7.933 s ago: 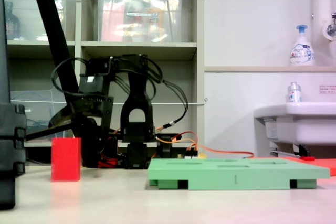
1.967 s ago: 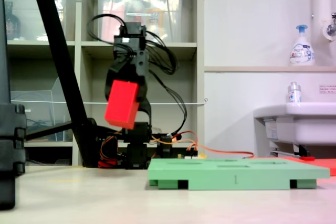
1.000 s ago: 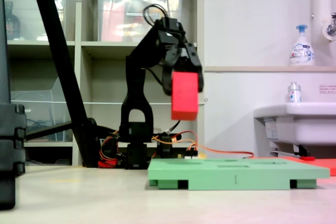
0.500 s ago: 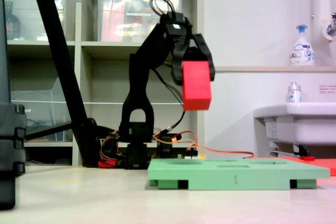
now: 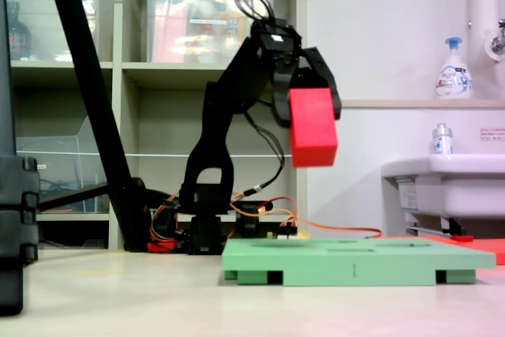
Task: Put the square block into the corresponding hole
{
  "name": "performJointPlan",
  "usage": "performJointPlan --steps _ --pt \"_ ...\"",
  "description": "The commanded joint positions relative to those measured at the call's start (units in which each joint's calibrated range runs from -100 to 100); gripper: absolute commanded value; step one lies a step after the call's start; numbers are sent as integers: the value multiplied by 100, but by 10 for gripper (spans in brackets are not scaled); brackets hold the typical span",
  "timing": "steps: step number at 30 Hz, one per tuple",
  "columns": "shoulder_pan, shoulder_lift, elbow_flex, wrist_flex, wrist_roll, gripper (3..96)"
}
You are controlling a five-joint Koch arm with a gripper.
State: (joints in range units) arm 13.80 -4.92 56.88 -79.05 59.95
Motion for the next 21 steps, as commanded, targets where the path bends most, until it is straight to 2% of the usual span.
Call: performJointPlan --steps 1,21 --pt "-49 -10 443 524 -10 257" --pt "112 688 453 476 83 257"
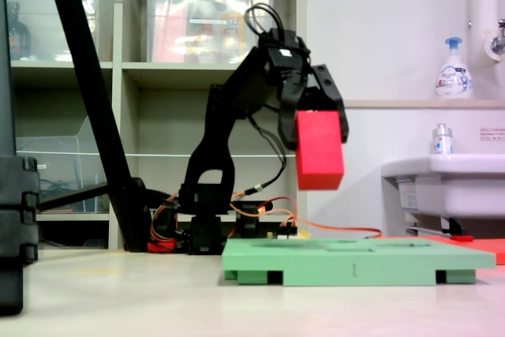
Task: Put the square block into the corresponding hole
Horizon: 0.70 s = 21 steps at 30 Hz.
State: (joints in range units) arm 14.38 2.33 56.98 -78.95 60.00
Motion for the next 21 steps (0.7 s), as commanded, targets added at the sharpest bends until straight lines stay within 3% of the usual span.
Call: performJointPlan --steps 1,21 --pt "63 -23 443 476 83 257" --pt "127 256 443 505 112 257"
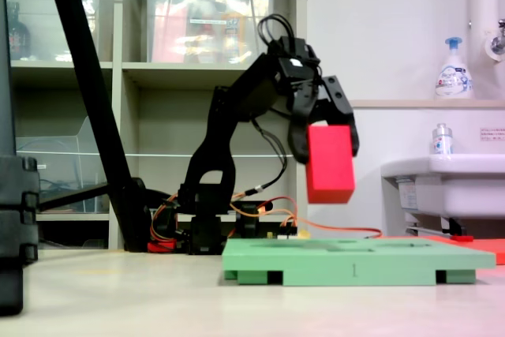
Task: Put the square block into the corresponding hole
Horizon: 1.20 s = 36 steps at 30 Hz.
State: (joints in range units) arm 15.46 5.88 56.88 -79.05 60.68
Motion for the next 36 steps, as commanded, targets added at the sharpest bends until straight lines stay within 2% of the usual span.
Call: performJointPlan --steps 1,36 --pt "20 -85 453 515 44 257" --pt "-5 599 623 726 103 261"
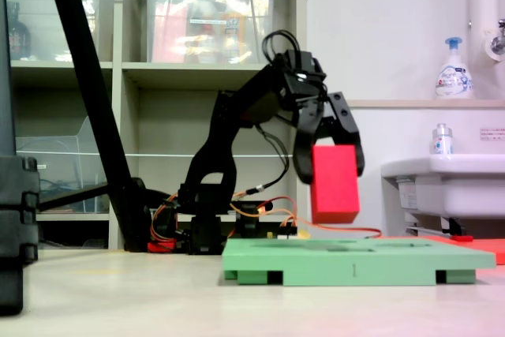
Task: Put the square block into the corresponding hole
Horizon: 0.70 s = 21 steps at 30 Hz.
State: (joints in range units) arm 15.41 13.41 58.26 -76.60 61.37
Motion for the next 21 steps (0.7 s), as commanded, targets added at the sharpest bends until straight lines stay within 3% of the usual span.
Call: performJointPlan --steps 1,21 --pt "0 -153 485 472 34 261" --pt "10 252 485 491 151 282"
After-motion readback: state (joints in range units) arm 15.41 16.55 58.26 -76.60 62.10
